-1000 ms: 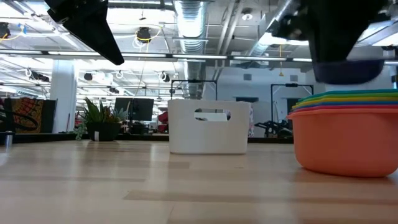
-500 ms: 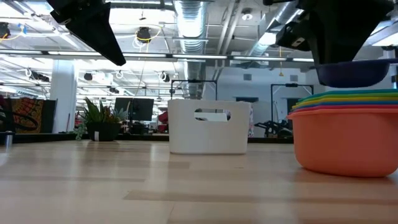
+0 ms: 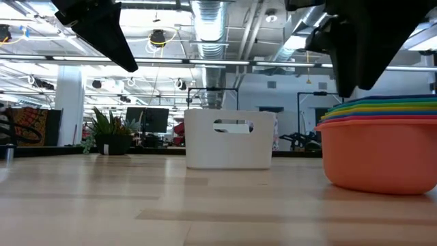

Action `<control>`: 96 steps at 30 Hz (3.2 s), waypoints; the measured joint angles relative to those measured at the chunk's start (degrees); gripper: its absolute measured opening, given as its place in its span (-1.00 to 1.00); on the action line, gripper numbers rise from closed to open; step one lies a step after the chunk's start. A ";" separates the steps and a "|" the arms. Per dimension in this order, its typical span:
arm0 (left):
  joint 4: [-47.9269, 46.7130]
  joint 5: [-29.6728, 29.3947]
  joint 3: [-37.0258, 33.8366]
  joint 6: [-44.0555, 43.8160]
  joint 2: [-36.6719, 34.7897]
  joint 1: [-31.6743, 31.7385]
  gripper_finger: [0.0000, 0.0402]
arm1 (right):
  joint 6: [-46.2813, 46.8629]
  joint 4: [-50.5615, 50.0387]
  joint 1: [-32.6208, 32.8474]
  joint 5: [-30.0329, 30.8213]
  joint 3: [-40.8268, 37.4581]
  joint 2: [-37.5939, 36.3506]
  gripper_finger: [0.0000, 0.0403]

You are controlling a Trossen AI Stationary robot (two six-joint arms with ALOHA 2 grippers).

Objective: Nest measuring cups in basket
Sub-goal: Put the nested measuring cups into the white bin

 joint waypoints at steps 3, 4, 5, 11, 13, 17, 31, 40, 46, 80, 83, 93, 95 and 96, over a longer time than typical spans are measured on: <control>0.00 0.00 -0.01 0.00 0.00 0.00 -0.34 | 2.14 -2.01 0.01 2.80 0.02 -1.09 0.07; 0.02 0.00 -0.01 0.00 0.00 0.00 -0.34 | 2.16 -2.76 0.04 3.66 0.02 -1.59 0.12; 0.02 0.00 -0.01 0.00 0.00 0.00 -0.34 | 2.18 -3.71 0.31 4.93 0.01 -2.16 0.15; -0.04 0.02 -0.01 -0.07 0.00 -0.02 -0.34 | 3.76 1.01 -0.29 8.11 -5.31 -10.05 0.18; -0.17 -0.02 -0.01 -0.09 0.00 -0.02 -0.34 | 5.36 6.31 -1.14 6.94 -10.57 -13.99 0.14; -0.37 -0.27 -0.47 -0.15 0.00 -0.02 -0.34 | 11.72 17.38 -3.61 0.76 -22.14 -22.07 0.05; 0.45 -1.99 -0.47 0.17 0.00 1.65 -0.34 | 17.55 24.63 -8.37 -6.14 -33.14 -28.89 -0.22; 0.87 -1.99 -0.47 0.70 0.00 1.88 -0.34 | 13.08 28.99 -7.73 -10.00 -33.11 -28.73 0.18; 1.12 -2.28 -0.47 0.77 0.00 2.06 -0.34 | 14.69 29.80 -8.37 -9.88 -33.05 -26.69 0.58; 3.65 -1.50 -0.45 3.66 0.02 3.28 -0.34 | 13.76 43.43 -9.09 -22.55 -32.87 -8.06 0.44; 3.65 -1.51 -0.45 3.86 0.02 3.30 -0.34 | 13.76 43.63 -9.11 -22.44 -32.87 -8.06 0.34; 3.63 -1.53 -0.45 3.87 0.02 3.39 -0.34 | 13.94 43.32 -9.09 -21.84 -32.94 -8.02 -0.02; 3.63 -1.54 -0.45 3.87 0.02 3.39 -0.34 | 14.23 43.23 -9.09 -21.80 -32.96 -8.00 -0.10; 3.63 -1.55 -0.45 3.89 0.02 3.39 -0.34 | 14.46 43.22 -9.09 -21.74 -32.96 -8.00 -0.15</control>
